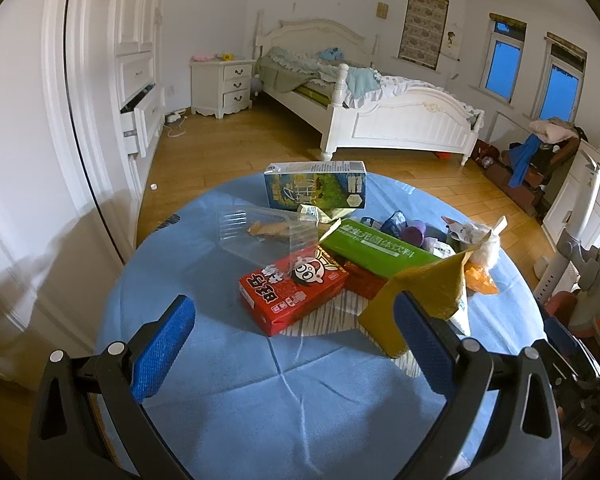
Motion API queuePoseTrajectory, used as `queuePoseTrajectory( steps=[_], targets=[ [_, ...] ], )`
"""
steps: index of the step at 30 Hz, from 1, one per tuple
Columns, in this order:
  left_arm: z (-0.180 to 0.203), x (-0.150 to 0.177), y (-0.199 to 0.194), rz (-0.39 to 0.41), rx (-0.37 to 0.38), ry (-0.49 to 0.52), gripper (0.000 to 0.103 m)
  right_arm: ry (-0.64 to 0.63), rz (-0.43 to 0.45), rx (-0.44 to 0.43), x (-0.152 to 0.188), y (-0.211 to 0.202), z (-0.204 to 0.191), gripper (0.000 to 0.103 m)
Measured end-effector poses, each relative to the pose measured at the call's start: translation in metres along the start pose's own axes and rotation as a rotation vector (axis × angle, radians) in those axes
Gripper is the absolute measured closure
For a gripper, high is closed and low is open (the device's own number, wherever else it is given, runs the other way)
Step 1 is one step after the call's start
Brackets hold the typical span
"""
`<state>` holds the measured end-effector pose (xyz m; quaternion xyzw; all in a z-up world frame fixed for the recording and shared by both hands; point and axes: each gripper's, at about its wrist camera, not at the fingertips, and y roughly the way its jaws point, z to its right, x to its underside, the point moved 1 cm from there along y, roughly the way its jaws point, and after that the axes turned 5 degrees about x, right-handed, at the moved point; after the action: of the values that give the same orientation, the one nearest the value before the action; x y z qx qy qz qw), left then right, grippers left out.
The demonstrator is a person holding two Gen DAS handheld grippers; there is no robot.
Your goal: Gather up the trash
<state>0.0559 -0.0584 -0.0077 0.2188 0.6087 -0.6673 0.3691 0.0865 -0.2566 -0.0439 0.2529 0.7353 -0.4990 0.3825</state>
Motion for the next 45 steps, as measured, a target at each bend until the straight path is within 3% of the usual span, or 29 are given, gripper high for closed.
queuePoseTrajectory(
  steps=[4, 6, 8, 10, 13, 16, 21, 23, 24, 26, 27, 31, 34, 36, 41, 45],
  targets=[
    [-0.009, -0.001, 0.001, -0.006, 0.044, -0.024, 0.005, -0.005, -0.019, -0.022, -0.005, 0.006, -0.002, 0.004],
    [-0.023, -0.006, 0.004, -0.017, 0.147, -0.092, 0.005, -0.019, -0.016, -0.072, -0.026, 0.010, -0.006, 0.004],
    [-0.054, -0.016, 0.018, -0.080, 0.331, -0.274, 0.005, -0.065, 0.012, -0.123, -0.060, 0.013, -0.017, 0.004],
    [-0.072, -0.026, 0.030, -0.102, 0.395, -0.366, 0.007, -0.122, -0.001, -0.156, -0.100, 0.028, -0.033, 0.004],
    [-0.083, -0.051, 0.047, -0.093, 0.425, -0.368, 0.016, -0.221, -0.085, -0.199, -0.160, 0.082, -0.065, 0.004],
    [-0.089, -0.062, 0.076, -0.173, 0.481, -0.438, 0.027, -0.326, -0.247, -0.221, -0.185, 0.158, -0.091, 0.004],
    [-0.096, -0.068, 0.110, -0.244, 0.504, -0.500, 0.037, -0.478, -0.417, -0.297, -0.187, 0.241, -0.120, 0.004],
    [-0.096, -0.071, 0.121, -0.269, 0.493, -0.502, 0.047, -0.533, -0.460, -0.304, -0.178, 0.256, -0.129, 0.005],
    [-0.096, -0.071, 0.127, -0.289, 0.487, -0.509, 0.051, -0.557, -0.467, -0.305, -0.174, 0.259, -0.133, 0.010],
    [-0.095, -0.068, 0.137, -0.324, 0.495, -0.528, 0.069, -0.631, -0.480, -0.266, -0.164, 0.265, -0.142, 0.042],
    [-0.094, -0.065, 0.141, -0.336, 0.507, -0.539, 0.070, -0.634, -0.480, -0.262, -0.159, 0.265, -0.142, 0.042],
    [-0.093, -0.061, 0.134, -0.293, 0.544, -0.554, 0.091, -0.599, -0.467, -0.274, -0.154, 0.254, -0.138, 0.052],
    [-0.092, -0.059, 0.120, -0.259, 0.571, -0.532, 0.092, -0.523, -0.431, -0.299, -0.157, 0.233, -0.129, 0.055],
    [-0.092, -0.057, 0.103, -0.215, 0.580, -0.500, 0.093, -0.452, -0.390, -0.324, -0.164, 0.207, -0.115, 0.056],
    [-0.077, -0.065, 0.042, -0.077, 0.601, -0.380, 0.095, -0.227, -0.192, -0.388, -0.174, 0.105, -0.066, 0.059],
    [-0.043, -0.072, 0.016, -0.053, 0.642, -0.281, 0.095, -0.011, -0.111, -0.400, -0.161, 0.045, -0.005, 0.059]
  ],
)
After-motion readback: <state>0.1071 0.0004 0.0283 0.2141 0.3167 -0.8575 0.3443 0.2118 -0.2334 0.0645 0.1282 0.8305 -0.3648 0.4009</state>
